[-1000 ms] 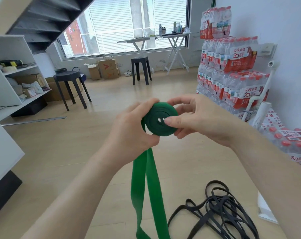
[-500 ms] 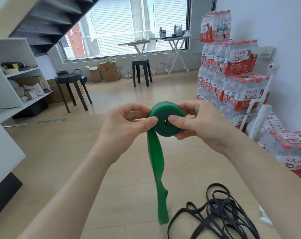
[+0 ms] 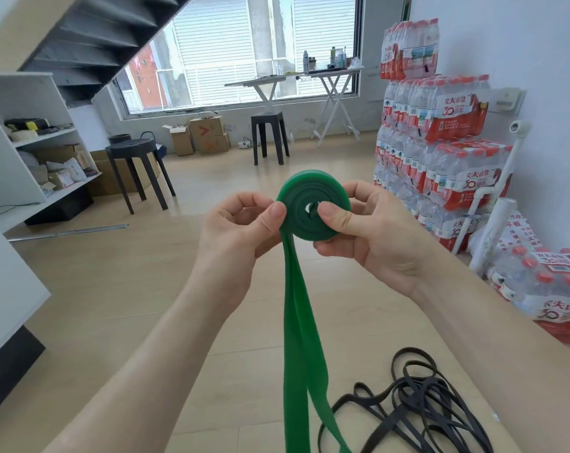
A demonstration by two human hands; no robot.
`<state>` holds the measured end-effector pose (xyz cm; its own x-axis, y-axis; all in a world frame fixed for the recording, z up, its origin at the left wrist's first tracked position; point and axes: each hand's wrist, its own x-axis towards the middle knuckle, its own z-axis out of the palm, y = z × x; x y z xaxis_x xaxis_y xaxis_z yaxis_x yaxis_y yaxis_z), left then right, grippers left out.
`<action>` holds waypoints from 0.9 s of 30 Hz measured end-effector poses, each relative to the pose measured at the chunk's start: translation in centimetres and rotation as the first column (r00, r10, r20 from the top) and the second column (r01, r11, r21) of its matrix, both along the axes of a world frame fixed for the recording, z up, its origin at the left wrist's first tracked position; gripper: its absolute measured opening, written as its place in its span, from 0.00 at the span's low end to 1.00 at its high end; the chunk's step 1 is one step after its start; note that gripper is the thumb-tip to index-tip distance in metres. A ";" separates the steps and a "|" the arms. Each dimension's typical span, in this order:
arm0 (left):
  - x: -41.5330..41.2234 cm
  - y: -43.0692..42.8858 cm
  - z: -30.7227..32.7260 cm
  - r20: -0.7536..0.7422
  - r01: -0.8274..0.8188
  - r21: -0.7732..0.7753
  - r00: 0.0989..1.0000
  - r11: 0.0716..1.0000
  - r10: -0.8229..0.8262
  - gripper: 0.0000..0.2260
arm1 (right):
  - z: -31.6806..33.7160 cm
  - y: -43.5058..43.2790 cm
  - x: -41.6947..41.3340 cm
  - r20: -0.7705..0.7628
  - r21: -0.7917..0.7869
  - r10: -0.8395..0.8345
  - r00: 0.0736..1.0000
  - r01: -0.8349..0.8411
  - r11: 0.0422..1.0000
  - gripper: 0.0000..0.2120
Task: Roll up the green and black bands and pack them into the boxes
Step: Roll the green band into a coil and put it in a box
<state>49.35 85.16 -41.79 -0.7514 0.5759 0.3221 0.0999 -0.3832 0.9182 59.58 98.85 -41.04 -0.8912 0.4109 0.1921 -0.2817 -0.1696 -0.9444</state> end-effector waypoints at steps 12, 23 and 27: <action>0.3 -1.0 0.8 -0.129 -0.010 -0.074 0.992 0.997 0.001 0.15 | 0.0 -1.0 0.0 0.137 0.232 -0.072 0.988 0.039 0.972 0.19; -0.7 -1.7 0.8 -0.412 -0.027 -0.401 0.898 0.916 -0.154 0.15 | 0.7 0.2 0.1 0.187 0.850 -0.216 0.958 -0.048 0.524 0.15; -0.8 -1.7 0.7 -0.366 0.010 -0.375 0.917 0.927 -0.158 0.15 | 0.7 0.6 0.1 0.128 0.811 -0.216 0.968 0.023 0.584 0.16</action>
<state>48.53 83.48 -41.06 -0.5553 0.7619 0.3334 0.4532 -0.0589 0.8894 59.69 99.42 -40.33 -0.9013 0.2820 0.3287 -0.0405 0.7007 -0.7123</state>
